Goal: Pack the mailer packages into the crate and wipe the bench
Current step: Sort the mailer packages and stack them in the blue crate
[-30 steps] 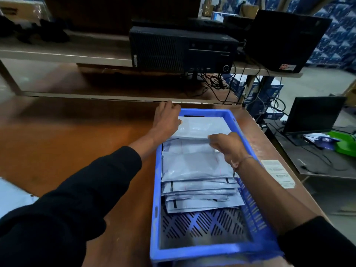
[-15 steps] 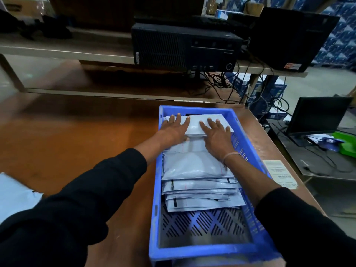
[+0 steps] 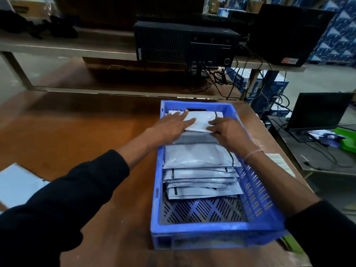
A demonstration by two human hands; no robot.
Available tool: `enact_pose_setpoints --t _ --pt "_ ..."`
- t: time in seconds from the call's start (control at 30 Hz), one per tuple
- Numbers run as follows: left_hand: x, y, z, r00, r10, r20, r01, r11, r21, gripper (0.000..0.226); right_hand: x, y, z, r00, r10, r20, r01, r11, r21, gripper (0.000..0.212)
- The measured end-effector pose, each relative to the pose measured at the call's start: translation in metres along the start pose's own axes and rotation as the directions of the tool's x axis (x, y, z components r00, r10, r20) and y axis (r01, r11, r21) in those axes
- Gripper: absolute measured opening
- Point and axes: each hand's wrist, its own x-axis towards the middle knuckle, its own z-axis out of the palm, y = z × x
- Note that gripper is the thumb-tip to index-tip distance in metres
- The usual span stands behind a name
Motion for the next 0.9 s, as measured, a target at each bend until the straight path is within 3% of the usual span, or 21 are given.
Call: enact_pose_setpoints --t 0.13,0.27,0.37,0.53,0.7,0.77,0.9 --pt "-0.02 0.015 0.005 0.987 0.095 0.128 -0.092 0.995 -0.03 0.061 -0.028 -0.014 -0.009 0.987 -0.05 0.15 0.05 0.999 0.009 0.028" --pt "-0.024 0.029 0.007 0.962 0.042 0.268 -0.021 0.997 -0.08 0.075 -0.036 -0.016 0.003 0.989 0.006 0.146 -0.008 1.0 0.014 0.031" --pt "-0.02 0.033 0.011 0.941 -0.01 0.338 0.024 0.999 -0.037 0.068 -0.034 -0.019 0.009 0.981 0.069 0.18 -0.073 0.997 0.016 0.032" --pt "-0.017 0.036 0.014 0.945 -0.069 0.319 0.062 0.998 0.033 0.062 -0.032 -0.022 0.009 0.949 0.123 0.291 -0.145 0.988 0.055 0.04" --pt "-0.022 0.031 0.014 0.982 -0.022 0.186 0.017 0.999 0.031 0.071 -0.041 -0.023 -0.001 0.987 0.103 0.121 -0.118 0.986 0.119 0.027" --pt "-0.025 0.03 0.012 0.979 -0.011 0.205 0.009 1.0 0.013 0.066 -0.044 -0.026 -0.004 0.986 0.115 0.12 -0.133 0.98 0.15 0.026" --pt "-0.029 0.036 0.012 0.951 -0.048 0.305 0.038 0.999 0.039 0.068 -0.048 -0.03 -0.002 0.96 0.112 0.257 -0.151 0.979 0.136 0.034"
